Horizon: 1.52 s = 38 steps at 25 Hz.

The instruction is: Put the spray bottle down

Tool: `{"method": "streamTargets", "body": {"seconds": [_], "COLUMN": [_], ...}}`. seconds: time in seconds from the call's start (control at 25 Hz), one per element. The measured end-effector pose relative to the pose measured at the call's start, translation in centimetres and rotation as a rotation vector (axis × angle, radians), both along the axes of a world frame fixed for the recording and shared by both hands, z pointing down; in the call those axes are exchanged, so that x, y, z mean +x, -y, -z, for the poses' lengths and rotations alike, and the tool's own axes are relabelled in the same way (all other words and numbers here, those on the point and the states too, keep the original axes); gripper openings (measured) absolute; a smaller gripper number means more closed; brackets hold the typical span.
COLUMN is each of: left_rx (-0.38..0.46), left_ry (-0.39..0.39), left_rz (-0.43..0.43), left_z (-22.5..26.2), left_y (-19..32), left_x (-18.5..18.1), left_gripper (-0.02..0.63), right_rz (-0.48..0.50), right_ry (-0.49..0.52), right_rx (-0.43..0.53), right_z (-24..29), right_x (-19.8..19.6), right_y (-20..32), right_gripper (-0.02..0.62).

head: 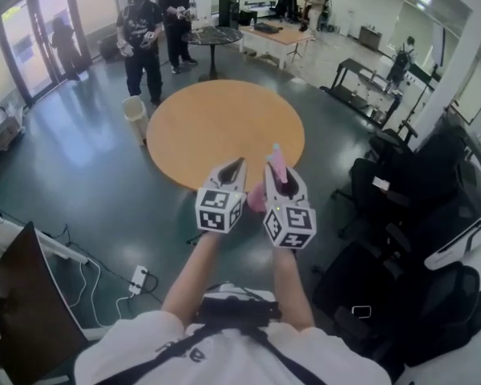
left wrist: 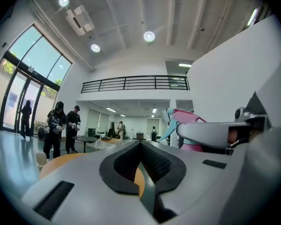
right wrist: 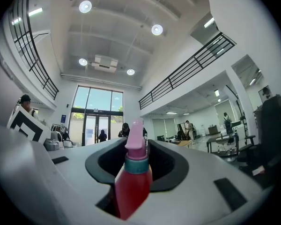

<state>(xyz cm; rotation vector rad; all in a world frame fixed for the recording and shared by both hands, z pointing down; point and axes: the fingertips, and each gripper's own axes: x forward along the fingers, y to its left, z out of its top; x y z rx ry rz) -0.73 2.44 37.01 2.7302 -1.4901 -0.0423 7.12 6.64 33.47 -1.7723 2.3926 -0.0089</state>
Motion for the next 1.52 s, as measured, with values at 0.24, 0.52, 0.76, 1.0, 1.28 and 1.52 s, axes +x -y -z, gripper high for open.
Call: {"method": "streamTargets", "body": {"seconds": [0.24, 0.52, 0.76, 1.0, 1.28, 1.52], "left_rx": [0.013, -0.042, -0.067, -0.05, -0.027, -0.02], "left_ry": [-0.025, -0.051, -0.09, -0.068, -0.066, -0.068], "left_rz": [-0.005, 0.029, 0.05, 0.08, 0.146, 0.202], "left_z": [0.8, -1.0, -2.6, -1.7, -0.4, 0.7], "left_y": [5.2, 10.2, 14.5, 21.0, 29.7, 35.3], "left_x": [-2.0, -4.4, -5.2, -4.5, -3.0, -2.4], "left_gripper": [0.011, 0.011, 0.011, 0.011, 0.011, 0.011], "right_rz": [-0.025, -0.012, 0.041, 0.091, 0.161, 0.23], "right_ry": [-0.009, -0.041, -0.046, -0.054, -0.067, -0.065], "right_rx": [0.026, -0.036, -0.066, -0.064, -0.029, -0.026], "right_z": [1.4, -0.2, -2.7, -2.6, -1.0, -0.4], "right_x": [-1.3, -2.9, -4.5, -4.6, -3.1, -2.6], "right_y": [6.0, 11.3, 16.3, 23.0, 31.7, 37.1], "right_gripper": [0.159, 0.158, 0.158, 0.158, 0.158, 0.158]}}
